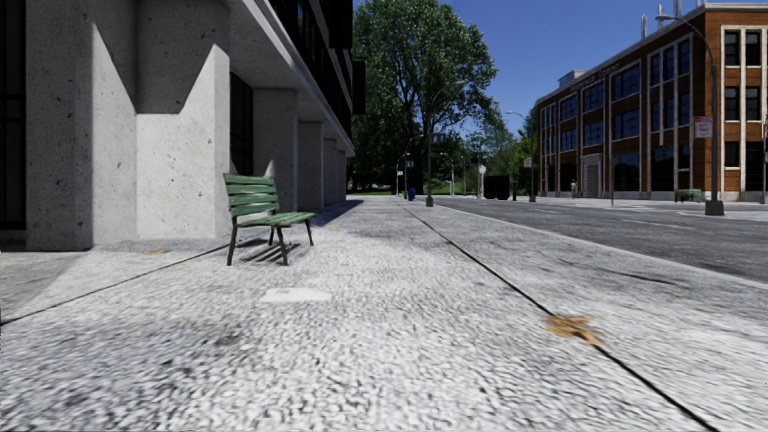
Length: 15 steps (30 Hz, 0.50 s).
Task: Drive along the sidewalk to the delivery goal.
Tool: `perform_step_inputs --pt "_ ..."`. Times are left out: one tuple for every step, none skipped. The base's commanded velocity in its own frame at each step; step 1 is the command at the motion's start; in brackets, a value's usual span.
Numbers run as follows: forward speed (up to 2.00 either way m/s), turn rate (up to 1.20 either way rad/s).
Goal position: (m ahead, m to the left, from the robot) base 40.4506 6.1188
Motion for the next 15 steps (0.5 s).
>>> perform_step_inputs --pt "2.0 0.0" --pt "2.0 0.0" --pt "2.0 0.0" --pt "2.0 0.0" --pt "2.0 0.0" --pt "2.0 0.0" --pt "2.0 0.0" --pt "2.0 0.0" --pt "2.0 0.0" --pt "2.0 0.0" --pt "2.0 0.0" --pt "2.0 0.0" --pt "2.0 0.0" --pt "2.0 0.0" --pt "2.0 0.0"
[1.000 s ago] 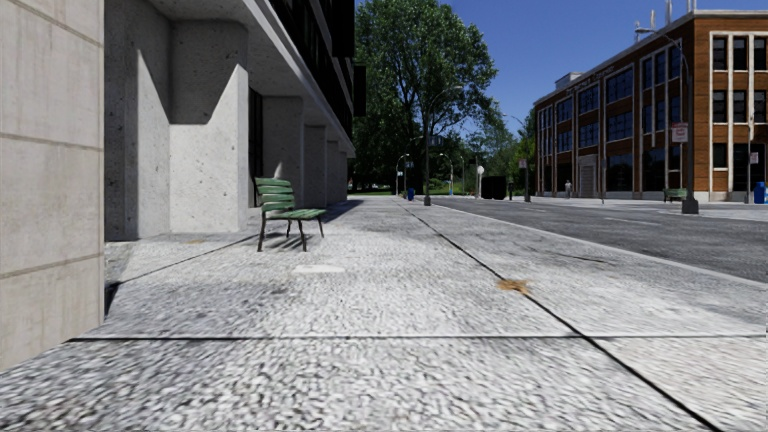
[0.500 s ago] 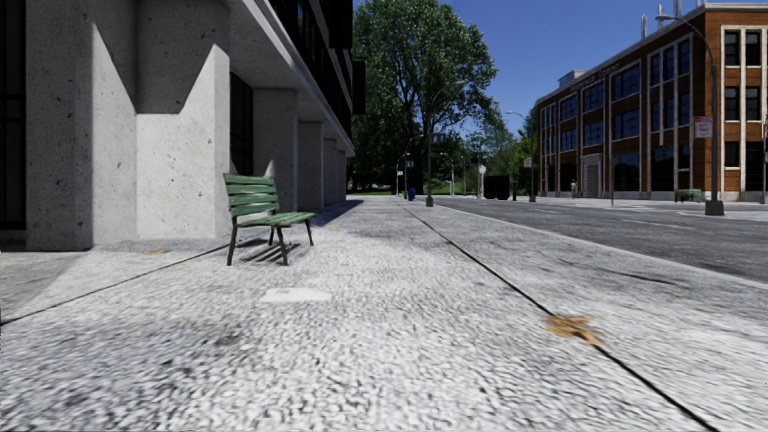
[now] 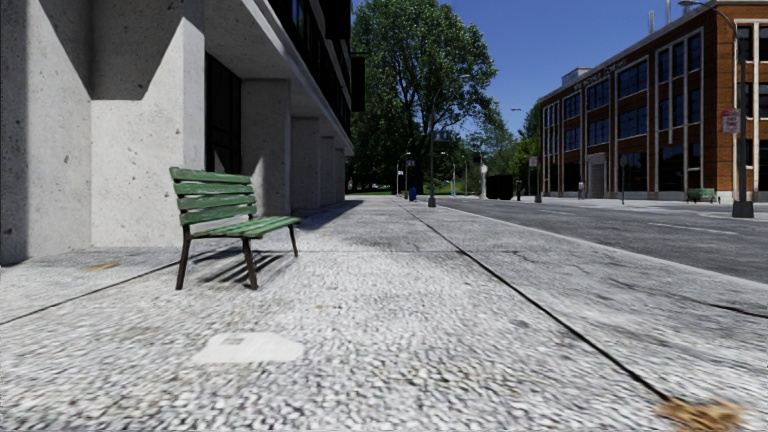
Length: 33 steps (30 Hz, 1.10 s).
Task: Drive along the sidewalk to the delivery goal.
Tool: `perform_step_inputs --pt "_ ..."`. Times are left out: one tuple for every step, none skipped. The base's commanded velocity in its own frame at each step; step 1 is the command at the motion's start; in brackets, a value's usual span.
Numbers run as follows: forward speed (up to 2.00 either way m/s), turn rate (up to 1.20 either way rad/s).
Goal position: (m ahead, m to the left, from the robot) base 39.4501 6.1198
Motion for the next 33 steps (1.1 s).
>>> perform_step_inputs --pt "2.0 0.0" --pt "2.0 0.0" --pt "2.0 0.0" --pt "2.0 0.0" --pt "2.0 0.0" --pt "2.0 0.0" --pt "2.0 0.0" --pt "2.0 0.0" --pt "2.0 0.0" --pt "2.0 0.0" --pt "2.0 0.0" --pt "2.0 0.0" --pt "2.0 0.0" --pt "2.0 0.0" --pt "2.0 0.0" --pt "2.0 0.0" --pt "2.0 0.0" --pt "2.0 -0.33" --pt "2.0 -0.8" --pt "2.0 -1.2" --pt "2.0 -1.2" --pt "2.0 -1.2" --pt "2.0 -1.2" --pt "2.0 -1.2" --pt "2.0 -0.51" --pt "2.0 -0.08" --pt "2.0 -0.08" --pt "2.0 -0.02" --pt "2.0 -0.01" --pt "2.0 0.0" --pt "2.0 0.0" --pt "2.0 0.0" --pt "2.0 0.0"
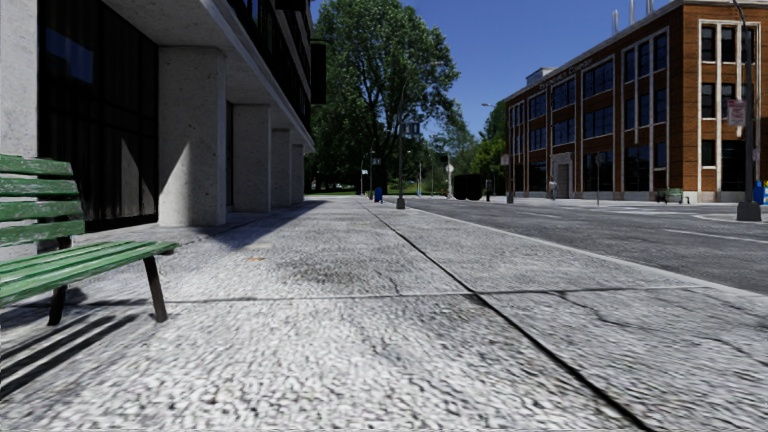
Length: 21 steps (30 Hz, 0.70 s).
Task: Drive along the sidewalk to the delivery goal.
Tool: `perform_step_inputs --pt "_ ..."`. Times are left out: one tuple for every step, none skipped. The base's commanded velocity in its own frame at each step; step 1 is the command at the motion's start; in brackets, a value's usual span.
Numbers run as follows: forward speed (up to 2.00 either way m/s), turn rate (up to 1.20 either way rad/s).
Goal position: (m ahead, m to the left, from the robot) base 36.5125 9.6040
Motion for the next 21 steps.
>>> perform_step_inputs --pt "2.0 0.0" --pt "2.0 0.0" --pt "2.0 0.0" --pt "2.0 0.0" --pt "2.0 0.0" --pt "2.0 0.0" --pt "2.0 0.0" --pt "2.0 0.0" --pt "2.0 0.0" --pt "2.0 0.0" --pt "2.0 0.0" --pt "2.0 0.0" --pt "2.0 0.0" --pt "2.0 0.0" --pt "2.0 0.0" --pt "2.0 0.0" --pt "2.0 0.0" --pt "2.0 0.0" --pt "2.0 0.0" --pt "2.0 0.0" --pt "2.0 0.0"
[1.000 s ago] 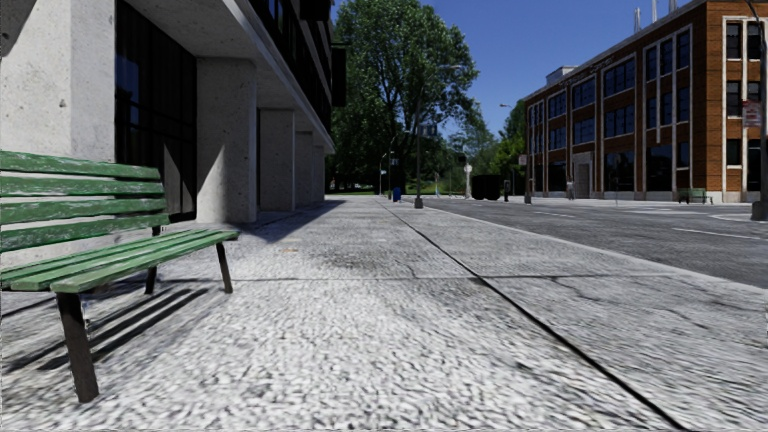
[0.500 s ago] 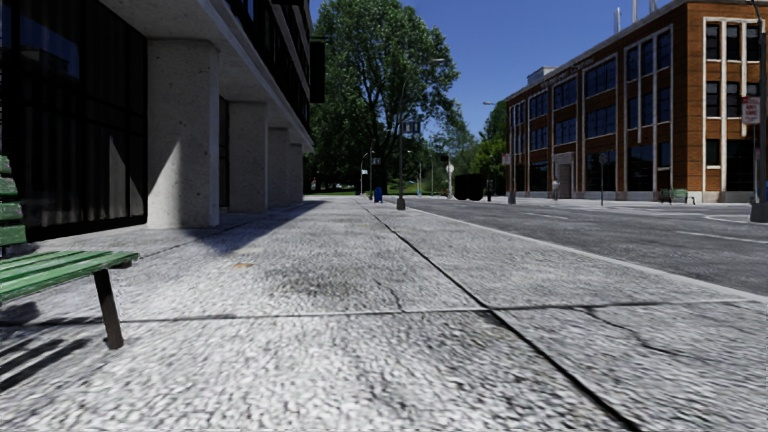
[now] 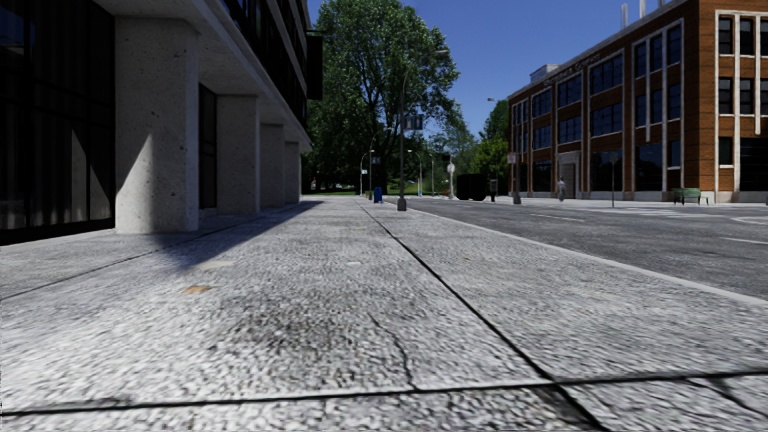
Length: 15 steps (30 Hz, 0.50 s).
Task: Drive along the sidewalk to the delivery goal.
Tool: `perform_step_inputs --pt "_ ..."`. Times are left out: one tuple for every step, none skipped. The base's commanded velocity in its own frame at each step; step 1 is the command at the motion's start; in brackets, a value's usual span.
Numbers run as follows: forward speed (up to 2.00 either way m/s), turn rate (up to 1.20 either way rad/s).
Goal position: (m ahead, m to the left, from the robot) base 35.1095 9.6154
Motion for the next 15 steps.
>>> perform_step_inputs --pt "2.0 0.0" --pt "2.0 0.01" --pt "2.0 0.2" --pt "2.0 0.38" --pt "2.0 0.46" --pt "2.0 0.46" --pt "2.0 0.47" --pt "2.0 0.02" --pt "2.0 0.0" --pt "2.0 0.0" --pt "2.0 0.0" --pt "2.0 0.0" --pt "2.0 0.0" --pt "2.0 0.0" --pt "2.0 0.0"
